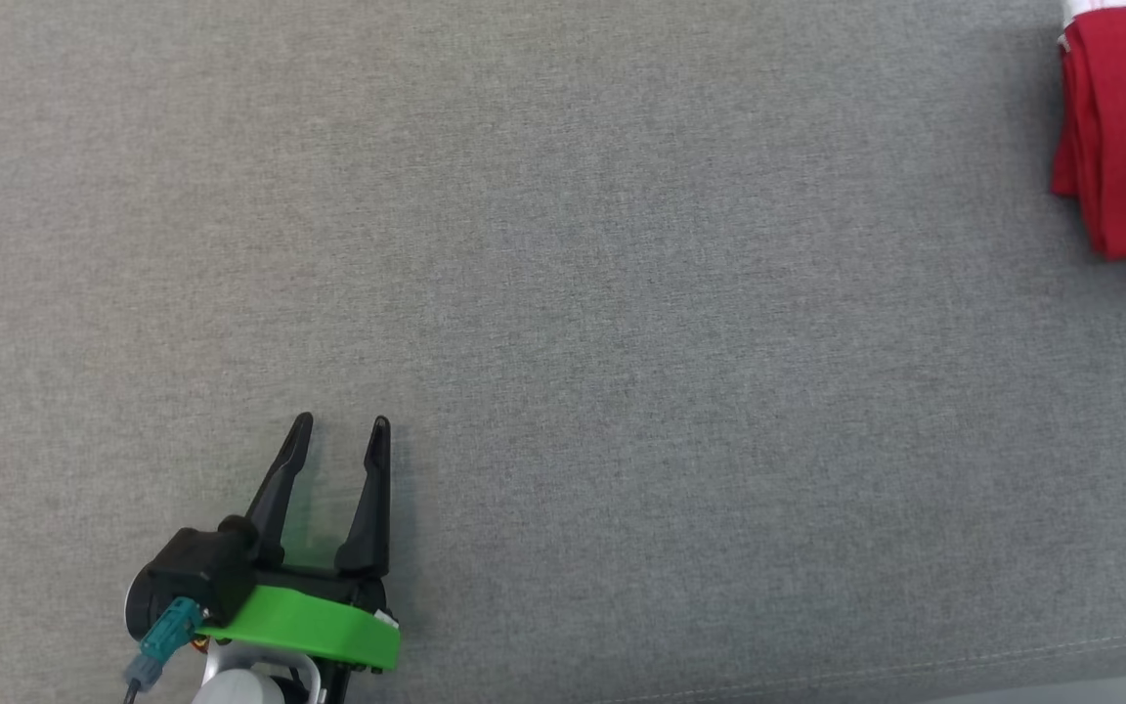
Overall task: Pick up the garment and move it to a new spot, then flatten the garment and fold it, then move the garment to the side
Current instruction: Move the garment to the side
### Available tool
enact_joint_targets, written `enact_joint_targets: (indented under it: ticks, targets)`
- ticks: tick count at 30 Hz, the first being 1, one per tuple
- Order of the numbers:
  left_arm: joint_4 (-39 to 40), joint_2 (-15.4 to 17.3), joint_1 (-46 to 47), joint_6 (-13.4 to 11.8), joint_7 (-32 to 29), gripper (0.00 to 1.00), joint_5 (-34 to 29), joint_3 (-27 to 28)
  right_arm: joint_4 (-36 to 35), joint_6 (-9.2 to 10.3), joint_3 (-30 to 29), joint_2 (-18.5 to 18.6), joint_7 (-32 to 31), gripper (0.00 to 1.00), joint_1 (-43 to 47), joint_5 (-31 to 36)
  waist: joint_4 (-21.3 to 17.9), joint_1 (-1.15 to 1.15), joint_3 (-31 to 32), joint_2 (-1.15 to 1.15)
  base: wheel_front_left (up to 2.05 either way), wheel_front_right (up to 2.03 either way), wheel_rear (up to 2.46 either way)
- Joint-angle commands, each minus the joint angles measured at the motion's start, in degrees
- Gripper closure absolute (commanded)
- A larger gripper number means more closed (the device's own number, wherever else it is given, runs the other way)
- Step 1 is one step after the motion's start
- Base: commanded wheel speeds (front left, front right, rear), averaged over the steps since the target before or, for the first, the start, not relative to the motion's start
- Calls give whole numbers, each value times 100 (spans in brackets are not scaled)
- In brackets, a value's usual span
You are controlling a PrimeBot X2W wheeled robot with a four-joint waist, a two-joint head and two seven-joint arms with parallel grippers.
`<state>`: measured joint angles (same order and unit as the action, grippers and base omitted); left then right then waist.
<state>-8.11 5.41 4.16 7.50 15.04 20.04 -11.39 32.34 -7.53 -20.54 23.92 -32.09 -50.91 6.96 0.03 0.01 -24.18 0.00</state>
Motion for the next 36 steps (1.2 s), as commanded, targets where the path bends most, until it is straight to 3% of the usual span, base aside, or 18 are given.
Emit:
enact_joint_targets:
  ticks: [1,6,15,21,30,36]
  targets:
    - [-22,1,95,-1,16,0,13,38,-60,9,-14,-72,162,0,146,152,66,-1,37,0,0,0,0]
    - [-47,-64,-63,-1,16,0,10,134,-356,9,41,-218,1050,0,454,442,76,-1,282,0,0,0,0]
    - [-39,-184,-522,-1,15,0,-90,484,-1124,10,1014,-586,2479,0,1630,-149,9,-1,1104,0,0,0,0]
    - [-75,-225,-895,-5,16,0,-211,875,-1609,10,1360,-807,3274,0,2766,-255,119,-1,1735,0,0,0,0]
    - [14,-246,-1559,-141,15,0,-486,1333,-1895,10,1255,-1854,4520,0,4523,-276,214,-1,2433,0,0,0,0]
    - [-41,-245,-1761,-110,15,0,-405,1321,-1827,10,1473,-2078,4726,0,5230,-412,152,-1,2570,0,0,0,0]
